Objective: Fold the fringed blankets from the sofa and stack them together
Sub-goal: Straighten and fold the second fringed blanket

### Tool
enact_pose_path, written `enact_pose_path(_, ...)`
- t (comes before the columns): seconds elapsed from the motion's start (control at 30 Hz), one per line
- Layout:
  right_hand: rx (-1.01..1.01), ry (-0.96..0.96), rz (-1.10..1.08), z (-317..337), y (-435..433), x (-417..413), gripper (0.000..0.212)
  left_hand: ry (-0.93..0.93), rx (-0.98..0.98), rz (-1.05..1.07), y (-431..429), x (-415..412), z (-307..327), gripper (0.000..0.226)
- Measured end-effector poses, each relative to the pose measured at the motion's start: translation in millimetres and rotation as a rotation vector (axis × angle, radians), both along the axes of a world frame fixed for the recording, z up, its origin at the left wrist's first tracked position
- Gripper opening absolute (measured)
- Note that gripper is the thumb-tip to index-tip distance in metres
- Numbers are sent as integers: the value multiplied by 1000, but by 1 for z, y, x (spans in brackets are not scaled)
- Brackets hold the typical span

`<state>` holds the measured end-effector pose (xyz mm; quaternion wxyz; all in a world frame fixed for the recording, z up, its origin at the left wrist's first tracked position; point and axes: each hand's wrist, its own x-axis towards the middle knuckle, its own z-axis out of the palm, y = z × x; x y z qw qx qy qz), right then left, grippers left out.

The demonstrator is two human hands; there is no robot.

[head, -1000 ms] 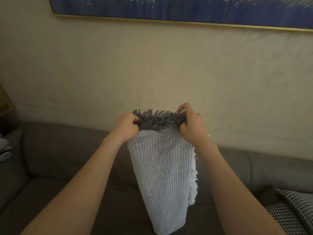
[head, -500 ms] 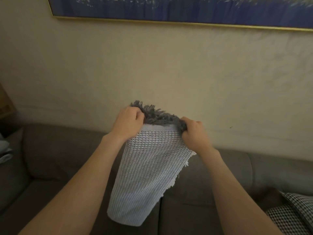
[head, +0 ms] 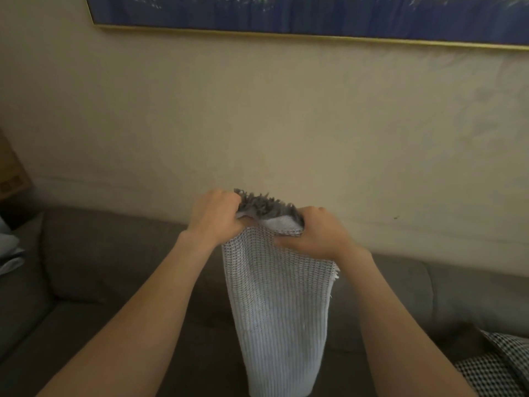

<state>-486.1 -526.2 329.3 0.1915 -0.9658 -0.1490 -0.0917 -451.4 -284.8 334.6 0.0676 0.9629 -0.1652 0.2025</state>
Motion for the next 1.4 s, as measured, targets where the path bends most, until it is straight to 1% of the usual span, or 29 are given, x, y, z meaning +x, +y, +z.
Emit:
enact_pose_path(0.07, 83, -20, 16, 5, 2, -2, 41, 54, -244, -21, -3, 3, -5, 38)
enact_pose_path(0.1, 133, -17, 23, 8, 1, -3, 42, 74, -403, -26, -4, 3, -6, 40)
enact_pose_path(0.13, 190, -3, 28, 10, 0, -5, 42, 84, -580, -31, -3, 3, -7, 52)
enact_pose_path(0.17, 263, 18, 37, 12, -1, -8, 37, 97, -748, -9, -1, 2, -8, 68)
enact_pose_path(0.2, 352, 45, 46, 14, -2, -10, 26, 119, -892, 31, -1, 0, -9, 83)
enact_pose_path(0.23, 440, 76, 57, 15, -3, -12, 25, 162, -1015, 74, -1, -2, -12, 90)
enact_pose_path(0.27, 512, 97, 68, 17, -4, -14, 32, 221, -1151, 67, -3, -5, -15, 88)
enact_pose_path(0.33, 615, 129, 97, 18, -4, -16, 31, 386, -1416, -32, -6, -8, -28, 58)
enact_pose_path(0.37, 672, 147, 109, 17, -3, -16, 29, 465, -1467, -77, -9, -12, -36, 44)
enact_pose_path(0.4, 735, 164, 118, 18, -2, -18, 29, 508, -1469, -118, -11, -15, -43, 39)
enact_pose_path(0.43, 804, 177, 115, 17, -2, -18, 29, 537, -1436, -143, -11, -17, -51, 40)
enact_pose_path(0.53, 1007, 199, 52, 22, 0, -21, 28, 614, -1319, -207, -9, -18, -67, 57)
enact_pose_path(0.6, 1170, 221, 5, 30, -1, -25, 27, 679, -1292, -198, -8, -16, -73, 58)
enact_pose_path(0.67, 1321, 236, -106, 33, -6, -25, 29, 787, -1357, -201, -9, -18, -73, 50)
enact_pose_path(0.7, 1376, 247, -183, 32, -9, -24, 37, 864, -1403, -217, -9, -18, -71, 47)
enact_pose_path(0.73, 1428, 247, -244, 31, -10, -25, 45, 948, -1460, -243, -7, -19, -69, 46)
enact_pose_path(0.8, 1497, 244, -329, 26, -13, -24, 49, 1107, -1564, -299, -3, -19, -66, 49)
enact_pose_path(0.87, 1556, 225, -396, 19, -17, -20, 49, 1180, -1537, -339, 1, -22, -64, 49)
enact_pose_path(0.93, 1572, 209, -428, 13, -20, -13, 55, 1205, -1397, -383, 1, -27, -68, 52)
enact_pose_path(1.0, 1565, 228, -385, 11, -20, -10, 62, 1236, -1276, -377, -2, -33, -77, 61)
enact_pose_path(1.03, 1580, 234, -350, 13, -20, -9, 59, 1259, -1246, -362, -4, -36, -82, 60)
enact_pose_path(1.1, 1646, 250, -286, 16, -24, -5, 45, 1301, -1250, -320, -8, -41, -92, 55)
enact_pose_path(1.13, 1671, 262, -259, 20, -26, -5, 41, 1309, -1291, -285, -10, -41, -95, 53)
enact_pose_path(1.17, 1683, 262, -252, 20, -31, -3, 41, 1316, -1341, -252, -10, -41, -97, 52)
enact_pose_path(1.23, 1677, 193, -346, 20, -40, 2, 51, 1321, -1401, -214, -11, -37, -95, 52)
enact_pose_path(1.27, 1644, 156, -406, 21, -44, 4, 57, 1312, -1406, -199, -8, -34, -93, 52)
enact_pose_path(1.33, 1511, 100, -498, 21, -54, 5, 50, 1304, -1404, -186, -7, -33, -87, 54)
enact_pose_path(1.37, 1407, 55, -533, 20, -58, 6, 46, 1306, -1411, -187, -7, -35, -83, 54)
enact_pose_path(1.4, 1283, -14, -554, 17, -61, 6, 47, 1298, -1425, -185, -8, -37, -77, 52)
